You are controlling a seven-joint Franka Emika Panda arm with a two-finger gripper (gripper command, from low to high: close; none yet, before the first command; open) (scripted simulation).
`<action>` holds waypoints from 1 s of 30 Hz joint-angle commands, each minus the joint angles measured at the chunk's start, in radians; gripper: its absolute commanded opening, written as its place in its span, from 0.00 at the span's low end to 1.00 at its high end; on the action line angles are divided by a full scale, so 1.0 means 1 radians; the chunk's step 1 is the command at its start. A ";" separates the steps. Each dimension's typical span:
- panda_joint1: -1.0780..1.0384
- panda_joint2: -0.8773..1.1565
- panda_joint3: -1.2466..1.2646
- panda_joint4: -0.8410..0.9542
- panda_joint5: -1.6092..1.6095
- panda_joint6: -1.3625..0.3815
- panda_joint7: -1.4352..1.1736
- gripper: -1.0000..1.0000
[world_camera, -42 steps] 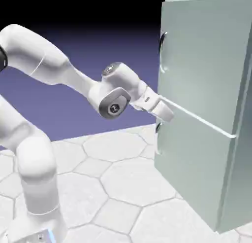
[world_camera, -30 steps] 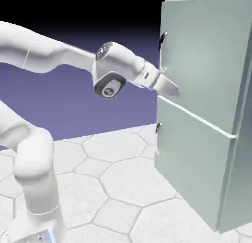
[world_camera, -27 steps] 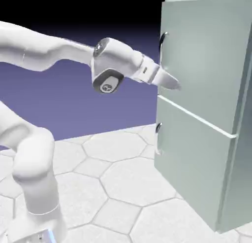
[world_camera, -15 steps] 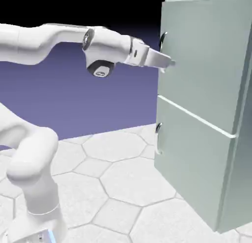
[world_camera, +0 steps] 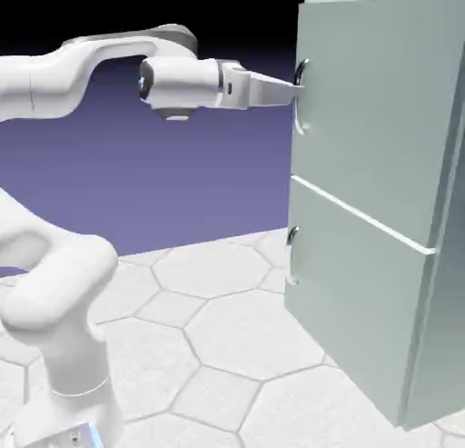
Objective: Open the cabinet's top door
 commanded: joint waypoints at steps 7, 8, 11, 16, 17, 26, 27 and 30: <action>-0.106 -0.052 0.132 0.075 0.305 0.011 -0.197 0.50; -0.121 -0.059 0.151 0.086 0.348 0.012 -0.226 0.50; -0.164 -0.080 0.204 0.116 0.470 0.016 -0.304 0.50; -0.307 -0.055 0.276 0.204 0.489 -0.022 -0.303 0.50; -0.348 -0.048 0.297 0.228 0.495 -0.033 -0.303 0.50; -0.133 -0.079 0.135 0.047 0.452 -0.155 -0.332 0.00; -0.097 -0.085 0.106 0.018 0.440 -0.173 -0.334 0.00; 0.012 -0.108 0.019 -0.068 0.394 -0.228 -0.337 0.00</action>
